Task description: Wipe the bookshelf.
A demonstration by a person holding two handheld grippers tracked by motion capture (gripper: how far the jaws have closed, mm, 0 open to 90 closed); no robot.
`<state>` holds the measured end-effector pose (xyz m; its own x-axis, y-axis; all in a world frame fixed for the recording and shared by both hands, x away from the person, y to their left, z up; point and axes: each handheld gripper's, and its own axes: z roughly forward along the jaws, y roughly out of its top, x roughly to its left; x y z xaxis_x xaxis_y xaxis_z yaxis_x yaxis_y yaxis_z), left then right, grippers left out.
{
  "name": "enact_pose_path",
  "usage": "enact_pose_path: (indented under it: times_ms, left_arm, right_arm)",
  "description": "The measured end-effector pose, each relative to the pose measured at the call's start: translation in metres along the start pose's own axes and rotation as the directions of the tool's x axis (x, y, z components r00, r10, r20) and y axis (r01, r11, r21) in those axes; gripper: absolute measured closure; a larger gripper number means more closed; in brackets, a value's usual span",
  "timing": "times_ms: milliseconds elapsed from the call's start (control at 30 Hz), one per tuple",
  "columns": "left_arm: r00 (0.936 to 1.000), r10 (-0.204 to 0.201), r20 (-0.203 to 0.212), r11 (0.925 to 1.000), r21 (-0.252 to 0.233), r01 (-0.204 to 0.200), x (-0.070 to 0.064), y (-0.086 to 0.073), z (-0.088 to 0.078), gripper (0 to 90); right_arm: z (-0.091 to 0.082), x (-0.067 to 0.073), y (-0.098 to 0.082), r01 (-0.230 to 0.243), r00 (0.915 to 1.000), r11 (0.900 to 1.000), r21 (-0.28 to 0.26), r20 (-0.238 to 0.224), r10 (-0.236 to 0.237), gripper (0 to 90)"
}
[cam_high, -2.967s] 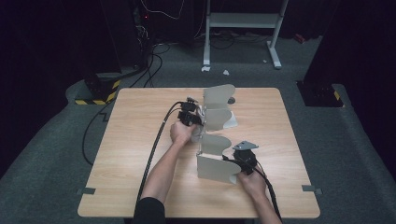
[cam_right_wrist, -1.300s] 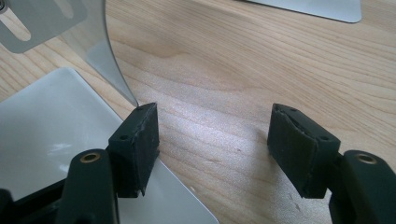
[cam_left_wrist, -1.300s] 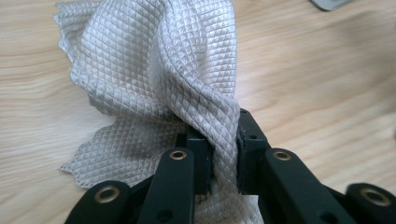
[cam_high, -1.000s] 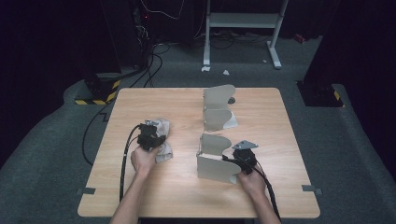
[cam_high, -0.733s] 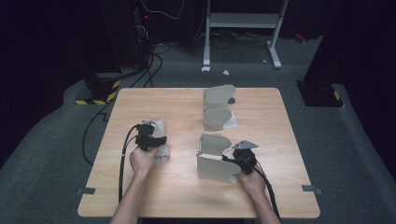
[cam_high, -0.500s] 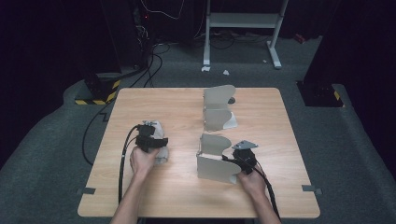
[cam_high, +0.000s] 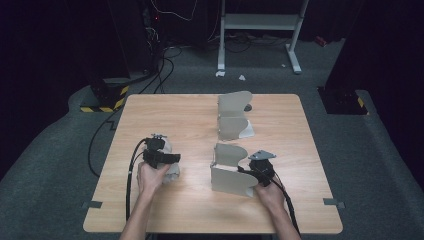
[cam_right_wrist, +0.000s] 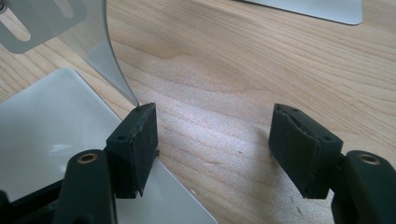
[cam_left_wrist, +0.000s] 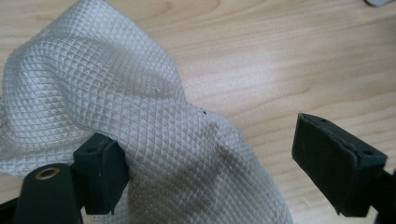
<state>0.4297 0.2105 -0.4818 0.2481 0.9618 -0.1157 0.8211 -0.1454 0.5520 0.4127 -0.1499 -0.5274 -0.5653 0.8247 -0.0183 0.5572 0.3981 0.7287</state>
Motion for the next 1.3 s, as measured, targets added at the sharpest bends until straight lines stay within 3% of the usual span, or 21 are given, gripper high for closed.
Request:
enact_pose_path:
  times_ms: [100,200,300,433,533,667,767,833,1000,1067,1133,1200,1300]
  left_arm:
    - [0.9993,0.024,-0.028,0.9984,0.053,-0.022,0.002,-0.001,0.006,12.9]
    - [0.9994,0.021,-0.027,0.9988,0.044,-0.020,0.003,-0.002,0.003,12.2]
    - [0.9997,0.023,0.000,0.9997,-0.002,-0.023,0.003,-0.002,-0.006,8.3]
    - [0.9994,0.008,0.034,0.9999,-0.009,-0.008,0.012,-0.007,-0.003,3.8]
    - [0.9999,-0.003,0.014,0.9941,-0.108,0.005,0.013,-0.019,-0.014,10.6]
    - [0.9997,-0.016,0.017,0.9898,-0.141,0.018,0.014,-0.023,-0.022,12.7]
    - [0.9993,-0.003,0.037,0.9868,-0.162,0.009,0.007,-0.026,-0.026,15.2]
    - [0.9980,0.036,0.052,0.9866,-0.161,-0.027,-0.005,-0.033,-0.025,15.2]
    - [0.9933,0.059,0.099,0.9862,-0.160,-0.043,-0.017,-0.040,-0.021,15.0]
    - [0.9903,0.073,0.118,0.9852,-0.163,-0.054,-0.026,-0.043,-0.018,15.2]
    - [0.9890,0.075,0.127,0.9857,-0.160,-0.054,-0.029,-0.044,-0.017,15.2]
    - [0.9852,0.072,0.155,0.9863,-0.158,-0.047,-0.034,-0.046,-0.015,15.2]
    - [0.9746,0.112,0.194,0.9818,-0.173,-0.078,-0.049,-0.055,-0.017,15.2]
  right_arm:
    - [0.000,0.000,0.000,-0.002,1.0000,1.000,0.000,-0.001,0.002,32.8]
    - [0.001,0.000,0.001,0.000,1.0000,1.000,-0.002,-0.002,0.000,32.8]
    - [0.001,0.000,0.001,0.001,1.0000,1.000,-0.002,-0.001,-0.001,32.8]
    - [0.001,0.000,0.001,0.002,1.0000,1.000,-0.002,-0.001,-0.002,32.8]
    - [0.001,0.000,0.001,0.000,1.0000,1.000,-0.001,-0.001,0.000,32.8]
    - [0.001,0.000,0.001,0.001,1.0000,1.000,-0.001,-0.001,-0.001,32.8]
    - [0.001,0.000,0.001,0.002,1.0000,1.000,-0.001,0.000,-0.002,32.7]
    - [0.001,-0.001,0.001,-0.006,1.0000,1.000,-0.001,0.005,0.006,34.2]
    - [0.001,-0.002,0.002,-0.010,0.9998,1.000,-0.005,0.015,0.010,37.1]
    - [0.000,0.000,0.001,0.008,1.0000,1.000,-0.012,0.006,-0.007,45.4]
    - [0.000,0.002,0.001,0.011,0.9999,1.000,-0.014,0.011,-0.011,45.7]
    - [-0.001,0.006,0.000,0.025,0.9988,1.000,-0.020,0.043,-0.024,48.8]
    - [-0.003,0.011,-0.002,-0.005,0.9998,1.000,-0.020,0.021,0.006,60.8]
